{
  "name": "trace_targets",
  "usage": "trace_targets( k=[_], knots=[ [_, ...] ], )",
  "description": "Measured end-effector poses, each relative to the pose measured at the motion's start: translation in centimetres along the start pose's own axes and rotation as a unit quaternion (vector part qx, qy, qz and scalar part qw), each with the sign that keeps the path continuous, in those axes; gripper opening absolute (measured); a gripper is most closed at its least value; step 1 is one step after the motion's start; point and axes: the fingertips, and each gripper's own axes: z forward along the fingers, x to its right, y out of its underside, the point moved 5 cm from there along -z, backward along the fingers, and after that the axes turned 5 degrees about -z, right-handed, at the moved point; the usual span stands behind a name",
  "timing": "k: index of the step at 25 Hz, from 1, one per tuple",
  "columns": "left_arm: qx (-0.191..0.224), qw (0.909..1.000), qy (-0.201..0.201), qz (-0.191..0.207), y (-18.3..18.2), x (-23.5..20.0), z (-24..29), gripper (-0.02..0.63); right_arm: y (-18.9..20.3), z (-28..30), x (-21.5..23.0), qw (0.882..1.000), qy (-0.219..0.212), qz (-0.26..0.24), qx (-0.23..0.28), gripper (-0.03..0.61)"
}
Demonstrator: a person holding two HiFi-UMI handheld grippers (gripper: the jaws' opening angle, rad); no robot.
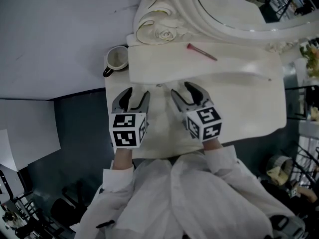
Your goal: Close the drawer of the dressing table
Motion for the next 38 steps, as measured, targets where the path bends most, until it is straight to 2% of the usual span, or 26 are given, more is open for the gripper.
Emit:
trace_targets(
  k=[4,13,19,23,27,30,33,38],
  knots=[
    [0.010,0.9997,0.018,0.011,-0.1,1.1,-1.3,0.229,-0.6,-1.5,-0.8,1.000,-0.006,-0.001,0.014,0.210],
    [0.015,0.9976,0.058,0.036,0.0,3.2,-4.3,0.229,-2.0,-4.0,-3.9,0.997,-0.058,-0.006,0.040,0.209],
    [0.039,0.9915,0.101,0.073,-0.7,5.3,-6.3,0.227,-3.7,-5.8,-5.1,0.995,-0.066,-0.012,0.069,0.207],
    [0.055,0.9891,0.107,0.085,-1.3,6.1,-7.5,0.227,-5.0,-7.0,-5.6,0.994,-0.061,-0.019,0.091,0.141],
    [0.068,0.9875,0.110,0.090,-2.2,6.6,-8.3,0.227,-6.3,-7.9,-6.3,0.991,-0.071,-0.033,0.107,0.132],
    [0.073,0.9871,0.113,0.088,-2.5,6.9,-8.7,0.222,-6.6,-8.4,-6.7,0.990,-0.074,-0.049,0.109,0.097],
    [0.074,0.9866,0.110,0.096,-2.7,7.0,-8.9,0.193,-6.5,-8.7,-7.1,0.989,-0.078,-0.057,0.108,0.067],
    [0.082,0.9866,0.100,0.099,-2.8,7.2,-9.0,0.075,-6.6,-9.1,-7.2,0.989,-0.085,-0.059,0.102,0.028]
  ],
)
